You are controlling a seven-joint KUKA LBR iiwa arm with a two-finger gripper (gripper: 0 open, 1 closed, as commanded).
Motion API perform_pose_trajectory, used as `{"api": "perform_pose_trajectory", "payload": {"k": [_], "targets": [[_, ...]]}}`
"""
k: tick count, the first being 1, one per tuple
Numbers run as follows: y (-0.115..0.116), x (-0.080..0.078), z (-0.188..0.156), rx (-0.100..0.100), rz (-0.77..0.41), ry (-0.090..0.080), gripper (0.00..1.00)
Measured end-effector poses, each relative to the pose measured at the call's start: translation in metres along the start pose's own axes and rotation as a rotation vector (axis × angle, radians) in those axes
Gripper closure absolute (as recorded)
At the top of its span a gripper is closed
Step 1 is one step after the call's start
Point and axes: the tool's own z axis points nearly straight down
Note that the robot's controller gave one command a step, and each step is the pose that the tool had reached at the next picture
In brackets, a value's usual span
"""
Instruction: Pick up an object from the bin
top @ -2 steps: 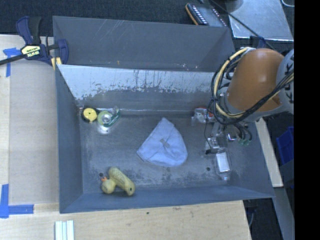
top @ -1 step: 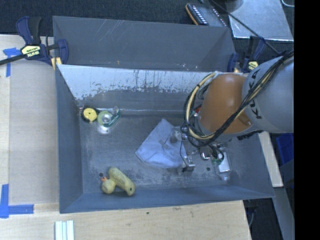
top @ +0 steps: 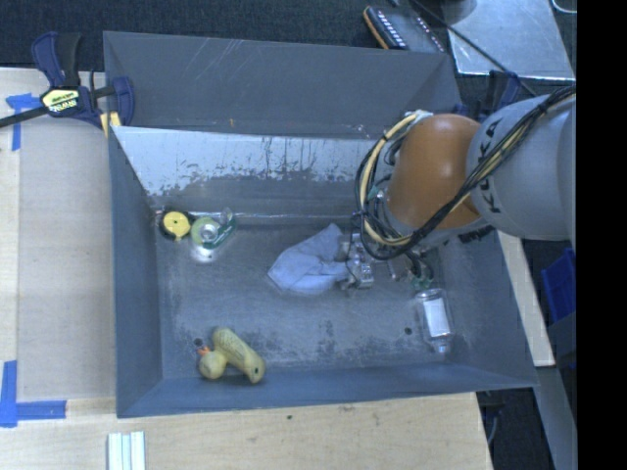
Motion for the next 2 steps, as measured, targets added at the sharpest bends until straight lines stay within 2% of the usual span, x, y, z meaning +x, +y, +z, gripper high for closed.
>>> {"api": "perform_pose_trajectory", "payload": {"k": [1, 2], "targets": [[0.000, 0.000, 0.000, 0.000, 0.000, 0.000, 1.00], [0.001, 0.001, -0.079, -0.001, 0.007, 0.003, 1.00]]}}
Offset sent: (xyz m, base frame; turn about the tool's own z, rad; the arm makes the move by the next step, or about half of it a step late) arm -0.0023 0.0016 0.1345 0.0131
